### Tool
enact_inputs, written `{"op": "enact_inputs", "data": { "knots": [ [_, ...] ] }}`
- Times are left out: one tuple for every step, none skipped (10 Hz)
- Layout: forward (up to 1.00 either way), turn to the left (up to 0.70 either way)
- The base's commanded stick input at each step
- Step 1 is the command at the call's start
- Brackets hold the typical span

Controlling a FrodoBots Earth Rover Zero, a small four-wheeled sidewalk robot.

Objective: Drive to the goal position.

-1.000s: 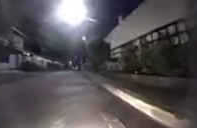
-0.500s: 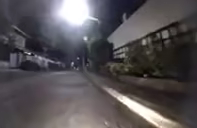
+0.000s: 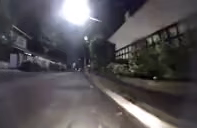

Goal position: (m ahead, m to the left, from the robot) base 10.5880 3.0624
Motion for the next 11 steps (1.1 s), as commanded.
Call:
{"op": "enact_inputs", "data": {
  "knots": [
    [0.70, 0.00],
    [0.70, 0.00],
    [0.70, 0.00],
    [0.70, 0.00],
    [0.70, 0.00],
    [0.70, 0.00],
    [0.70, 0.00],
    [0.70, 0.00],
    [0.70, 0.00],
    [0.70, 0.00],
    [0.70, 0.00]
  ]
}}
